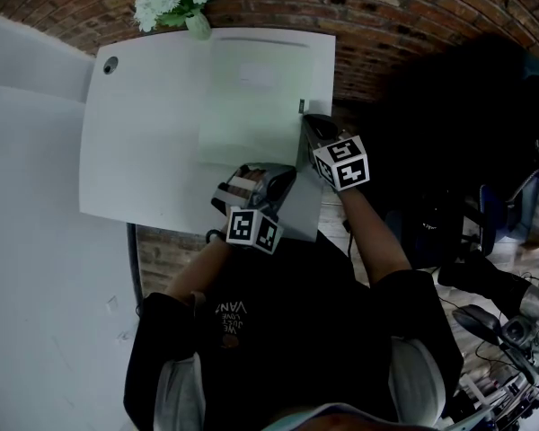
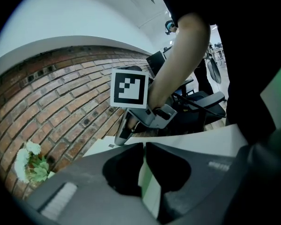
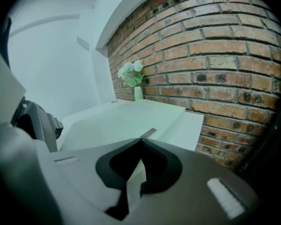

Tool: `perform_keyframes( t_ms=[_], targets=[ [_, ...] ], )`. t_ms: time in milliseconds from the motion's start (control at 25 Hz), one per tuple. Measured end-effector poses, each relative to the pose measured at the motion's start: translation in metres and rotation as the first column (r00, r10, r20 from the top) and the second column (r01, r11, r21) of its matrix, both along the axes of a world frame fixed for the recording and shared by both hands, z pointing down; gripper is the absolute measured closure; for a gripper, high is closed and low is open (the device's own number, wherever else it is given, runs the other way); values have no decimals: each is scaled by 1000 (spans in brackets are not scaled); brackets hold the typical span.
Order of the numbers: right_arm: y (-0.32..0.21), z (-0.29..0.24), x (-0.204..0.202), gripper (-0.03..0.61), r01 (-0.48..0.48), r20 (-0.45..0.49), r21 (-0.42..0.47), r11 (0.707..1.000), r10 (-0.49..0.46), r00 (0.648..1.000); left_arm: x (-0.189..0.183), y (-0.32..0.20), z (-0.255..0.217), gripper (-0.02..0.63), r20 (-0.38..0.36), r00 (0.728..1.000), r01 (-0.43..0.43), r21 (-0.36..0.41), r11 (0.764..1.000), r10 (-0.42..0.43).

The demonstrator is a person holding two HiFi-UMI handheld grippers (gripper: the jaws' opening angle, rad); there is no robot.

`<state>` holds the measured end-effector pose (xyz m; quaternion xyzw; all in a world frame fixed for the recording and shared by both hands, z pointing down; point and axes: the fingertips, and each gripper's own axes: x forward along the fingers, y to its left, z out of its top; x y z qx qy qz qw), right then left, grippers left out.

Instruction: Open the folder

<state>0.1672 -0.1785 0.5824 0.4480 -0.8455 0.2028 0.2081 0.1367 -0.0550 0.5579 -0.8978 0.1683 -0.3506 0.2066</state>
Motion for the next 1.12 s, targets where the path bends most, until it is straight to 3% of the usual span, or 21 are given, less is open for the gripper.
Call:
perform_keyframes(
  t_ms=[1120],
  targets=[
    [0,1,-2,580,6,-17,1,1000,-6,1000,-12,-17,-38,612,-117,985,127,-34,991,-131]
  ],
)
